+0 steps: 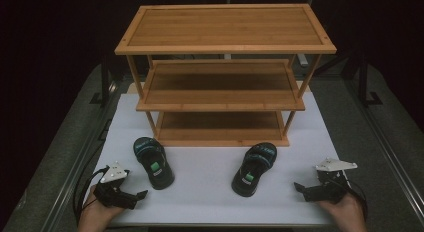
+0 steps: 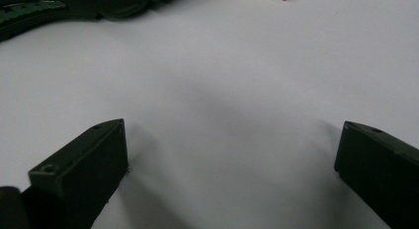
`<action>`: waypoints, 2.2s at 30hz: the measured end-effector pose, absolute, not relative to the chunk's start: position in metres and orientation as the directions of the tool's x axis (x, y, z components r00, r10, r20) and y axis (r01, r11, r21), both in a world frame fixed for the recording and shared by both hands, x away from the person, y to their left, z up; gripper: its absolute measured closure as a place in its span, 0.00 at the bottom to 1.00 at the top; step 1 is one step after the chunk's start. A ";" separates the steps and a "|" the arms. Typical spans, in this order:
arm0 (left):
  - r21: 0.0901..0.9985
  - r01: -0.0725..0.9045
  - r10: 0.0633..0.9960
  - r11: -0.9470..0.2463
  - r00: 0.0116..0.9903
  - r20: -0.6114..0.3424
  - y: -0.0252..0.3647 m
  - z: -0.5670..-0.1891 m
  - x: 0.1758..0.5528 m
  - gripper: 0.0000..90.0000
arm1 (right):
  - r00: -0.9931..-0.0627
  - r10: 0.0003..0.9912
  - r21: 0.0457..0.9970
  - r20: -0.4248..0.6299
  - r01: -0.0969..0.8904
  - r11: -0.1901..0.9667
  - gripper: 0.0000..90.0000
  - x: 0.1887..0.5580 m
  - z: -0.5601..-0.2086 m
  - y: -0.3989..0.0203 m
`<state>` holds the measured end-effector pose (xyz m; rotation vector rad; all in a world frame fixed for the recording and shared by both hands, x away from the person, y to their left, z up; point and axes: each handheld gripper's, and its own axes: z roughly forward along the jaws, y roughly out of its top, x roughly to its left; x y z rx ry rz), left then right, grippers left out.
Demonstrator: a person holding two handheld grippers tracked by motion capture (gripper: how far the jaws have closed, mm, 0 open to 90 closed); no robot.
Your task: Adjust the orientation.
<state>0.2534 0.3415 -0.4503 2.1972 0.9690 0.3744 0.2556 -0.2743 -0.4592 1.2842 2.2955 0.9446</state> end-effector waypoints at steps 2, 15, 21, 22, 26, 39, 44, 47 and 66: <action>0.696 0.540 0.733 -0.473 0.680 -0.029 0.342 -0.448 0.253 0.00 | -0.530 0.848 0.695 0.023 0.618 0.368 0.00 0.256 -0.459 -0.274; 0.717 0.513 0.706 -0.472 0.707 -0.041 0.332 -0.419 0.244 0.07 | -0.530 0.848 0.695 0.022 0.617 0.368 0.00 0.256 -0.459 -0.274; 0.731 0.495 0.684 -0.469 0.727 -0.054 0.328 -0.406 0.244 0.10 | -0.531 0.847 0.695 0.021 0.617 0.369 0.00 0.256 -0.459 -0.274; 0.736 0.492 0.681 -0.466 0.730 -0.057 0.327 -0.404 0.244 0.11 | -0.531 0.847 0.695 0.021 0.617 0.369 0.00 0.256 -0.459 -0.274; 0.740 0.481 0.670 -0.470 0.740 -0.055 0.325 -0.396 0.244 0.14 | -0.530 0.848 0.695 0.022 0.618 0.368 0.00 0.256 -0.459 -0.274; 0.754 0.442 0.622 -0.485 0.781 -0.057 0.311 -0.377 0.252 0.15 | -0.531 0.847 0.696 0.021 0.616 0.368 0.00 0.256 -0.459 -0.274; 0.755 0.434 0.610 -0.492 0.790 -0.056 0.303 -0.372 0.258 0.15 | -0.531 0.847 0.696 0.021 0.616 0.369 0.00 0.256 -0.459 -0.274; 0.750 0.434 0.604 -0.498 0.795 -0.059 0.296 -0.369 0.261 0.15 | -0.531 0.847 0.696 0.021 0.616 0.369 0.00 0.256 -0.459 -0.274; 0.744 0.403 0.558 -0.533 0.828 -0.049 0.250 -0.351 0.280 0.16 | -0.532 0.847 0.696 0.020 0.615 0.370 0.00 0.256 -0.459 -0.274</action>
